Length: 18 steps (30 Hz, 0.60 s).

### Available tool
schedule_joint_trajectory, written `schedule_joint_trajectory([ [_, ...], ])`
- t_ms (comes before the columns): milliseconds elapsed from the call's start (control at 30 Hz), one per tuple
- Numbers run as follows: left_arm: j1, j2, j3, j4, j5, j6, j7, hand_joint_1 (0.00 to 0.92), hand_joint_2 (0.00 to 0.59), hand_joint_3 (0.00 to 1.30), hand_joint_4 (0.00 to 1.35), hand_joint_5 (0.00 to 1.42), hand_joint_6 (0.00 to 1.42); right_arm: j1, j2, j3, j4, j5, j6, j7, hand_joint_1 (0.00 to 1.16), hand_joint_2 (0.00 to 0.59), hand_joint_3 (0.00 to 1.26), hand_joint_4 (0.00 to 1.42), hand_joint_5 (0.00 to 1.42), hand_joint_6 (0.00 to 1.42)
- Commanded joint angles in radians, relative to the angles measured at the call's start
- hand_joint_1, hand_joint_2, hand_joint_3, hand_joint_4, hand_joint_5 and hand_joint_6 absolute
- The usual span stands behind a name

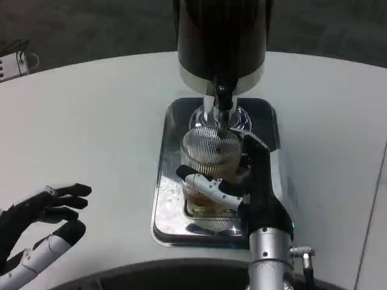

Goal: Grasp the cup under the faucet to collect the drink, then remove the cup.

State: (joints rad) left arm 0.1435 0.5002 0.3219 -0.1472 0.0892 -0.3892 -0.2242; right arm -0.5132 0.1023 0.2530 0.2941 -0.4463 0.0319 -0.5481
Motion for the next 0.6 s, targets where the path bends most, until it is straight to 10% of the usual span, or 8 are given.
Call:
schedule_joint_trajectory([
  [33,-0.006,0.001,-0.015,0.018,-0.001,-0.002,-0.005,0.000,0.093,0.37,0.37,0.42,0.37,0.060,0.035,0.013,-0.064,0.004,-0.021,0.009,0.92,0.309,1.13,1.32,1.36,1.34],
  [600,-0.064,-0.001,-0.040,0.033,0.019,-0.007,0.011,0.000,0.094,0.37,0.37,0.42,0.37,0.333,-0.075,0.040,-0.471,-0.003,-0.019,0.262,0.94,0.303,1.24,1.42,1.42,1.42],
])
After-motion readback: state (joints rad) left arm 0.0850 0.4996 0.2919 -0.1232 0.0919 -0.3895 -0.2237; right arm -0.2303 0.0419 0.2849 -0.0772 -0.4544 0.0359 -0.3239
